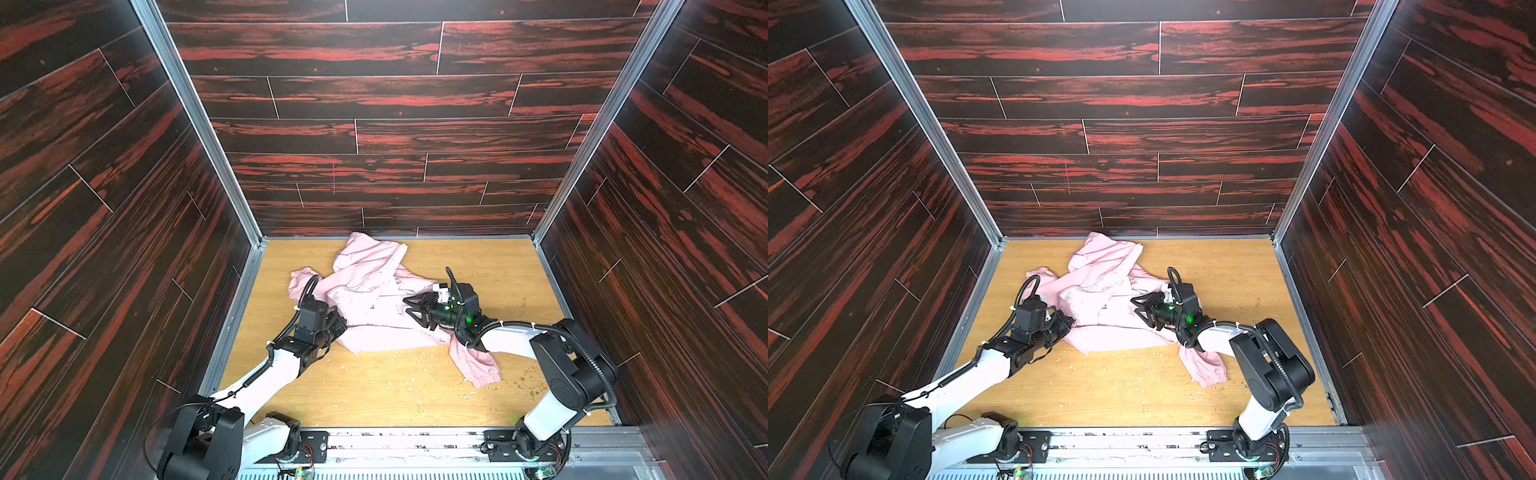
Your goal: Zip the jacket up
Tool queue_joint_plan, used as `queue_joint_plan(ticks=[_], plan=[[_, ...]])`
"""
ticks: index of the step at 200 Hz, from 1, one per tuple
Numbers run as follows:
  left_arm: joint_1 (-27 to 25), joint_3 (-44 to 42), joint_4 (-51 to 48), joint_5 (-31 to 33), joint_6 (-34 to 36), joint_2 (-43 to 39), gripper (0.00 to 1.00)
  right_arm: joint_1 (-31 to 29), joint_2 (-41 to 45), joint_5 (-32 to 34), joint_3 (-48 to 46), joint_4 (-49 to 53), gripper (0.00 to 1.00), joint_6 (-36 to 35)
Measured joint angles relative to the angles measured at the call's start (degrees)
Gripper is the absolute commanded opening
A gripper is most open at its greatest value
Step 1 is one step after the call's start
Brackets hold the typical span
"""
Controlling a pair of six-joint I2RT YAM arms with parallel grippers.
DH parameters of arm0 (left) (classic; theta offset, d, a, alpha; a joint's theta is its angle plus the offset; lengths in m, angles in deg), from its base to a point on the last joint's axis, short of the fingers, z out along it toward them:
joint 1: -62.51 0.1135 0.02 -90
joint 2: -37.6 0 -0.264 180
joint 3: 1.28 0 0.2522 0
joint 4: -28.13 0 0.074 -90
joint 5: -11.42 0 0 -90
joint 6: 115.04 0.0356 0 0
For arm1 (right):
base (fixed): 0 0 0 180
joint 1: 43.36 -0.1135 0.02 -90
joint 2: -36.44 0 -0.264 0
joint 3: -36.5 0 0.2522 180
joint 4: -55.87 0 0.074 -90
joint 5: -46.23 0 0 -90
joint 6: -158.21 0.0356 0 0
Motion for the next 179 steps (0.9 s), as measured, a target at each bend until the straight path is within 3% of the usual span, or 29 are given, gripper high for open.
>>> queue_joint_plan(ticks=[35, 64, 84, 91, 95, 122, 138, 154, 179], plan=[[0.0, 0.0, 0.9, -0.2, -0.2, 0.0, 0.00, 0.0, 4.1, 0.9, 1.5, 8.3, 0.60, 0.6], [0.0, 0.0, 1.2, -0.2, -0.2, 0.0, 0.00, -0.3, 7.6, 1.1, 1.7, 13.8, 0.70, 2.0], [0.0, 0.0, 1.8, -0.2, -0.2, 0.0, 0.00, -1.4, 11.0, 3.3, 4.1, 22.1, 0.83, 0.7], [0.0, 0.0, 2.1, -0.2, -0.2, 0.1, 0.00, -1.7, 12.3, 4.3, 5.4, 25.1, 0.96, -0.2], [0.0, 0.0, 2.2, -0.2, -0.2, 0.1, 0.00, -1.9, 13.1, 5.0, 6.2, 26.9, 0.99, -0.5], [0.0, 0.0, 2.4, -0.2, -0.4, 0.3, 0.00, -3.1, 18.1, 10.6, 14.3, 39.8, 0.99, -6.9], [0.0, 0.0, 2.6, -0.2, -0.4, 0.3, 0.00, -3.3, 20.2, 11.5, 16.2, 41.2, 0.98, -9.5], [0.0, 0.0, 3.1, -0.4, -0.4, 0.4, 0.00, -3.8, 21.9, 12.2, 14.1, 39.8, 0.87, -10.3], [0.0, 0.0, 3.8, -0.6, -0.4, 0.6, 0.00, -7.1, 22.2, 16.1, 12.7, 43.1, 0.78, -9.6]])
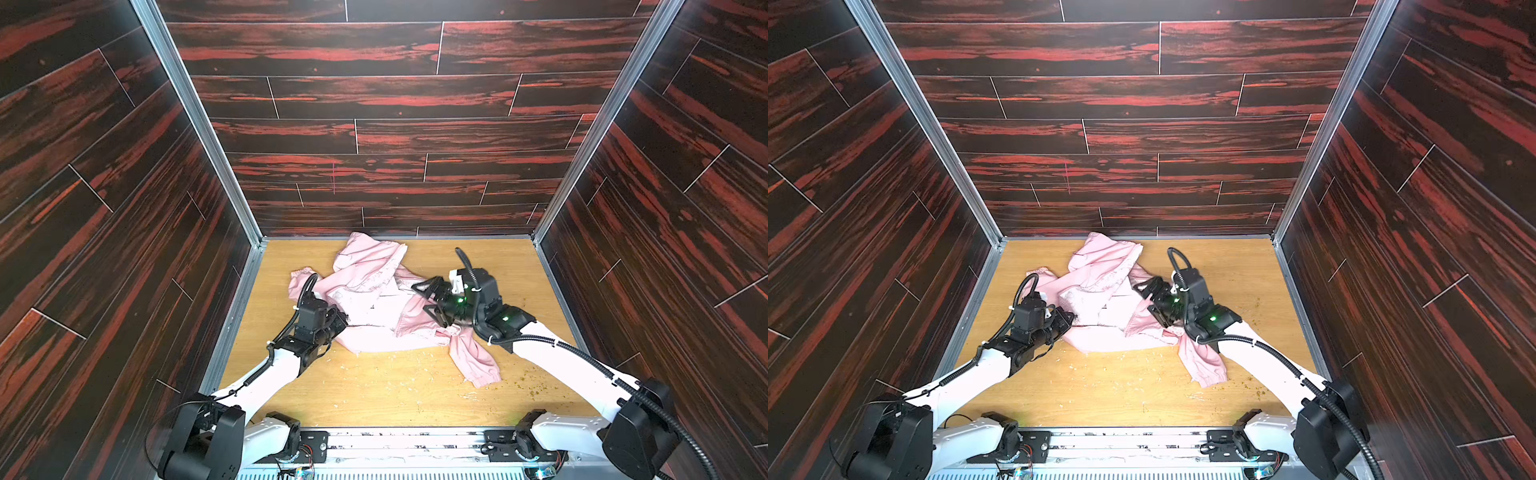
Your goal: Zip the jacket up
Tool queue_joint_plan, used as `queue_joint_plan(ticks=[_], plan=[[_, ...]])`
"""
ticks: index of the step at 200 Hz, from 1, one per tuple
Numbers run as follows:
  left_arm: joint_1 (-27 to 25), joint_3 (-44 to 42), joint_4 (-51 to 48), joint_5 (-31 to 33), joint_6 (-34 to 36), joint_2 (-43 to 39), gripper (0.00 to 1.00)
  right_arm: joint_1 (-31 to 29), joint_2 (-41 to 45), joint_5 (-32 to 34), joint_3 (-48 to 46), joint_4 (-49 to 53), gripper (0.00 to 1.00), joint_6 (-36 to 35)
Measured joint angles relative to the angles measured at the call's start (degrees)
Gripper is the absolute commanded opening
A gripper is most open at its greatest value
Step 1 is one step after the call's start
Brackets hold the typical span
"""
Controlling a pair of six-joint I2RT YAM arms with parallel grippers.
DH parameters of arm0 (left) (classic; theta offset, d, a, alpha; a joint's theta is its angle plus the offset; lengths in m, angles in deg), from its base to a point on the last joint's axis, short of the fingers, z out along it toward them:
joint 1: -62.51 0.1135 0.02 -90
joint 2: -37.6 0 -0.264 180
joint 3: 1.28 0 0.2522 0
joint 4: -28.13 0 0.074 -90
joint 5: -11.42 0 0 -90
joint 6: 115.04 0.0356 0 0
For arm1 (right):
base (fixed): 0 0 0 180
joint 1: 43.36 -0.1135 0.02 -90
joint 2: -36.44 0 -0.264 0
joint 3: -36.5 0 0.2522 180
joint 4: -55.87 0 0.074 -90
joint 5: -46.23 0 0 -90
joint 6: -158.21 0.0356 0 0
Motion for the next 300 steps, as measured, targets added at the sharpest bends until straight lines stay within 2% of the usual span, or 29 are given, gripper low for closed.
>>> queue_joint_plan(ticks=[32, 57, 79, 87, 99, 106, 149, 217, 300], plan=[[0.0, -0.1, 0.4, -0.5, 0.0, 0.0, 0.00, -8.0, -0.1, 4.6, 2.3, 3.0, 0.77, 1.3], [0.0, -0.8, 1.0, -1.0, 0.3, 0.0, 0.00, -13.7, 0.0, 8.0, -4.4, -3.8, 0.68, 5.5], [0.0, -1.6, 1.2, -1.8, 0.5, -0.1, 0.00, -18.0, -1.3, 11.4, -11.5, -5.7, 0.52, 9.7], [0.0, -1.7, 1.2, -2.3, 0.5, -0.1, 0.00, -19.3, -2.6, 12.5, -12.6, -6.2, 0.53, 10.6], [0.0, -1.9, 1.2, -3.1, 0.6, -0.1, 0.00, -20.7, -4.3, 14.3, -13.9, -9.1, 0.66, 11.7], [0.0, -1.9, 1.2, -3.5, 0.7, -0.1, 0.00, -21.3, -5.2, 15.4, -14.8, -12.0, 0.68, 12.5], [0.0, -2.3, 1.2, -5.8, 1.5, -1.2, 0.00, -22.3, -14.3, 20.0, -21.3, -30.3, 0.45, 17.5], [0.0, -3.6, 1.6, -7.6, 1.6, -2.8, 0.00, -22.4, -22.2, 25.3, -21.5, -43.4, 0.47, 22.4], [0.0, -4.2, 1.6, -8.9, 1.6, -4.1, 0.00, -22.3, -27.3, 28.0, -23.5, -50.1, 0.46, 26.4]])
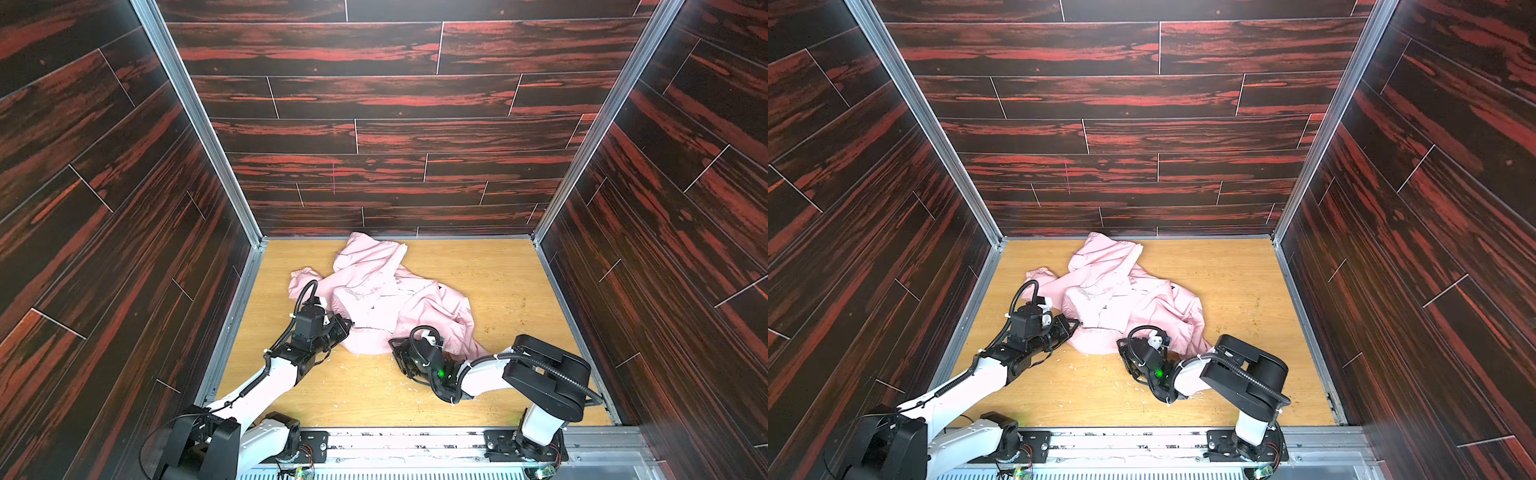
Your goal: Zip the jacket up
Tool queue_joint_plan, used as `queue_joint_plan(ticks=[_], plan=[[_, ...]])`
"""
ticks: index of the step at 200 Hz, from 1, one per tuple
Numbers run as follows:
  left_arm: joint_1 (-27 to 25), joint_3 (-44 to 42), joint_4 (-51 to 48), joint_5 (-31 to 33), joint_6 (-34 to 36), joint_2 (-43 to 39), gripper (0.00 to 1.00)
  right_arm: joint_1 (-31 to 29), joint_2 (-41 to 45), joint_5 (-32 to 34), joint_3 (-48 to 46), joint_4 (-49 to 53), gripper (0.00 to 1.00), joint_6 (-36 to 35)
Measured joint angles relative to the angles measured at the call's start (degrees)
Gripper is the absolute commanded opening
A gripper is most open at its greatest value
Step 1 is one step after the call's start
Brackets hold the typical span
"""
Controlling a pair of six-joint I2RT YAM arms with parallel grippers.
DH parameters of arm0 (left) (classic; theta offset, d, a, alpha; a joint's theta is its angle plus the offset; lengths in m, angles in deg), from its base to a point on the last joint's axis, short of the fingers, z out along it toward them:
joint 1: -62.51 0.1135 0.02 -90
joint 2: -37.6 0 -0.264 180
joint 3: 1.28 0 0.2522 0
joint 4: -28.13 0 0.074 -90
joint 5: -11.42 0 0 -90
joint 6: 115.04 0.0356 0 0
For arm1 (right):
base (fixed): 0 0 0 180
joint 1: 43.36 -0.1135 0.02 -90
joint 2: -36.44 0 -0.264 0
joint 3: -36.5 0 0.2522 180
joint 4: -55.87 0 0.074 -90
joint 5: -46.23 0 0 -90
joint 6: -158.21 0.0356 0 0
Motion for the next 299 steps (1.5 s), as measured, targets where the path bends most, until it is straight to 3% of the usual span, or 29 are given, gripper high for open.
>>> queue_joint_plan(ticks=[111, 299], plan=[[0.0, -0.8, 0.0, -0.7, 0.0, -2.1, 0.00, 2.7, -3.7, 1.8, -0.4, -7.1, 0.40, -0.1], [0.0, -1.7, -1.8, -1.1, 0.5, -4.9, 0.00, 6.0, -7.2, 1.3, 0.7, -12.5, 0.18, -4.1]])
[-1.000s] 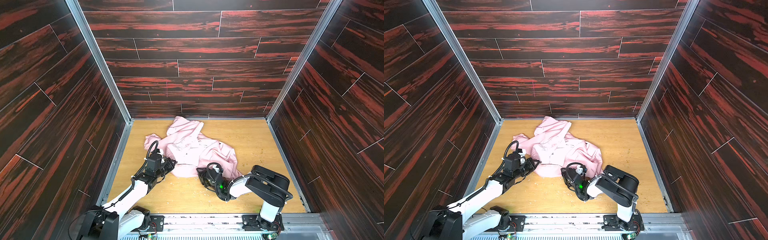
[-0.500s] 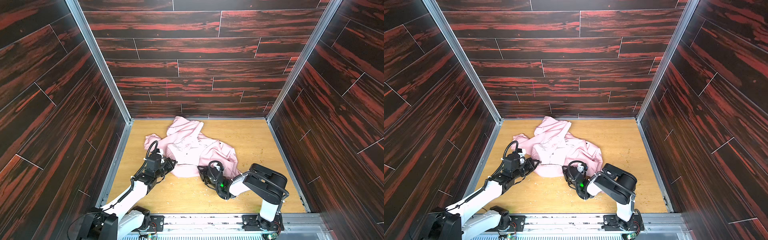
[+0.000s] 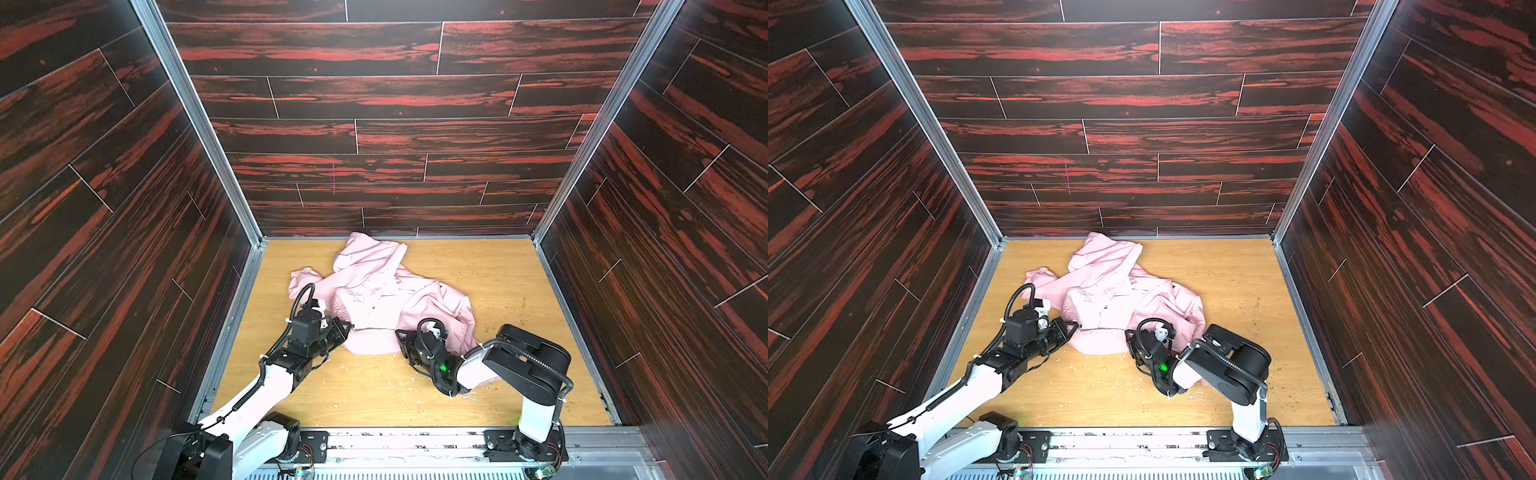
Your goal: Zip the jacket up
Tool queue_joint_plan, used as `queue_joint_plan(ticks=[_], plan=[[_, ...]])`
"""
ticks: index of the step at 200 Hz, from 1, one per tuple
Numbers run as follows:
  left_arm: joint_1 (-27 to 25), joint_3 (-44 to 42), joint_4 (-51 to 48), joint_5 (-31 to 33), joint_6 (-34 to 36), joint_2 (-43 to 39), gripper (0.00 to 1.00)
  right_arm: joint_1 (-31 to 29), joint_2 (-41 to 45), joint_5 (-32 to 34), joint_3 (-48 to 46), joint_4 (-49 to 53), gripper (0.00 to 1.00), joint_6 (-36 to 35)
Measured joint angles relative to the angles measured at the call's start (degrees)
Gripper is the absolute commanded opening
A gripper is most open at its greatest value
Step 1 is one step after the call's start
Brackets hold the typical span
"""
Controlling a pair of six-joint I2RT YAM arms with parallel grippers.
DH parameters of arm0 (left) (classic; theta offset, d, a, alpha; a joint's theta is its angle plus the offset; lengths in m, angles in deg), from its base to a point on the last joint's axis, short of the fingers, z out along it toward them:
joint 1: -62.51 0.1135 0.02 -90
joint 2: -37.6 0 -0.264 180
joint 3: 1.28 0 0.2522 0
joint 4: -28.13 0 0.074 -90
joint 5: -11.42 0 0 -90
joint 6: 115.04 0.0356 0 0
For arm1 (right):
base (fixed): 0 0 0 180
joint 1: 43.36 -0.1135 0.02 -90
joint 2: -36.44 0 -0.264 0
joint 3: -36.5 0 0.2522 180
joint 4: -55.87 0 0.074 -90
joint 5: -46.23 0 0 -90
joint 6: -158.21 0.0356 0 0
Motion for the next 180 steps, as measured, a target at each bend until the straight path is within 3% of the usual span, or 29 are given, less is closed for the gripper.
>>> queue_joint_plan(ticks=[114, 147, 180], plan=[[0.0, -0.9, -1.9, 0.0, 0.8, -2.2, 0.00, 1.6, 0.1, -1.1, 1.9, 2.2, 0.00, -5.0], [0.0, -0.9, -1.7, -0.9, 1.4, -3.4, 0.00, 1.9, 1.7, -3.0, 5.0, 5.7, 0.00, -10.3], [0.0, -0.1, -1.8, -1.9, 2.7, -3.8, 0.00, 2.1, 6.1, -5.8, 13.5, 17.4, 0.00, -20.2]])
